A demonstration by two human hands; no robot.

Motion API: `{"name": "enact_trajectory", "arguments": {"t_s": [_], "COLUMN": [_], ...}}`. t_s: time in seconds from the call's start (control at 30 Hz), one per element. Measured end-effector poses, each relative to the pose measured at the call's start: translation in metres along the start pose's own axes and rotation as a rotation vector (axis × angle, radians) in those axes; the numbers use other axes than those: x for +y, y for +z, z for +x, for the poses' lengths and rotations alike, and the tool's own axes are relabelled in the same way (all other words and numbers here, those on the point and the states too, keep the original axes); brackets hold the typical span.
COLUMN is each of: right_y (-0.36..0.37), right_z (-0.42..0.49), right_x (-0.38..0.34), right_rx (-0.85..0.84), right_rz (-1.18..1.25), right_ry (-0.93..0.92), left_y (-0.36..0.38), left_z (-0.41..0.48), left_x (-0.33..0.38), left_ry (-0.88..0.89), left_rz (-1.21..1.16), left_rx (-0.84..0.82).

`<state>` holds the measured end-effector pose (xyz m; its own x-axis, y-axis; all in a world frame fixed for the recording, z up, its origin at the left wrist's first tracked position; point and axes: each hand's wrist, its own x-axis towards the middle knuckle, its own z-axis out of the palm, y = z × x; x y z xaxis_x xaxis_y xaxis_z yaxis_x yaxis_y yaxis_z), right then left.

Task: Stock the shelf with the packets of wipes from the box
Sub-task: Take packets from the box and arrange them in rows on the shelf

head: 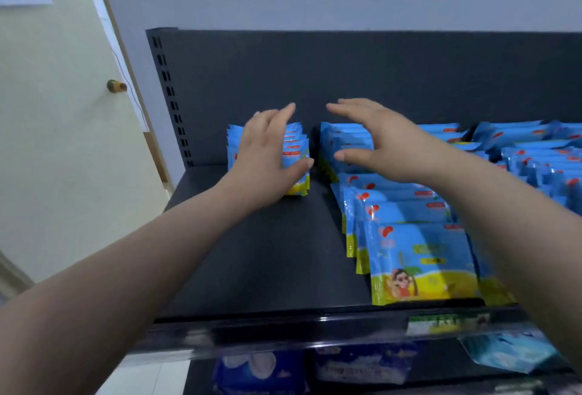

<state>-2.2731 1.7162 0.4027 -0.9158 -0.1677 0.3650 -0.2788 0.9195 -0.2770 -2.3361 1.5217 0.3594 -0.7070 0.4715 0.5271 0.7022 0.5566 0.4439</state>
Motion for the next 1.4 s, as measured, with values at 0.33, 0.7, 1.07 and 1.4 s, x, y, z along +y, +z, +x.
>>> {"name": "enact_trajectory", "arguments": {"t_s": [0.33,0.7,1.07,1.4], "right_y": [-0.017,-0.010,-0.010,-0.017], "right_z": [-0.122,-0.124,-0.118,-0.113], "right_x": [0.049,0.052,0.053,0.045], "right_rx": [-0.117,-0.049,-0.106,-0.194], "right_rz": [-0.104,-0.216,-0.237,-0.156], "right_ry": [-0.001,-0.061,-0.108,-0.057], "left_y": [0.053,0.054,0.064,0.050], "left_z": [-0.042,-0.048,-0.038,-0.025], "left_x": [0.065,0.086,0.076,0.061], "left_ry": [0.028,0.039,-0.303,-0.467], "left_rz": [-0.028,-0.120,-0.132,-0.503], "left_rx": [-0.205,-0.154,-0.095,-0.104]}}
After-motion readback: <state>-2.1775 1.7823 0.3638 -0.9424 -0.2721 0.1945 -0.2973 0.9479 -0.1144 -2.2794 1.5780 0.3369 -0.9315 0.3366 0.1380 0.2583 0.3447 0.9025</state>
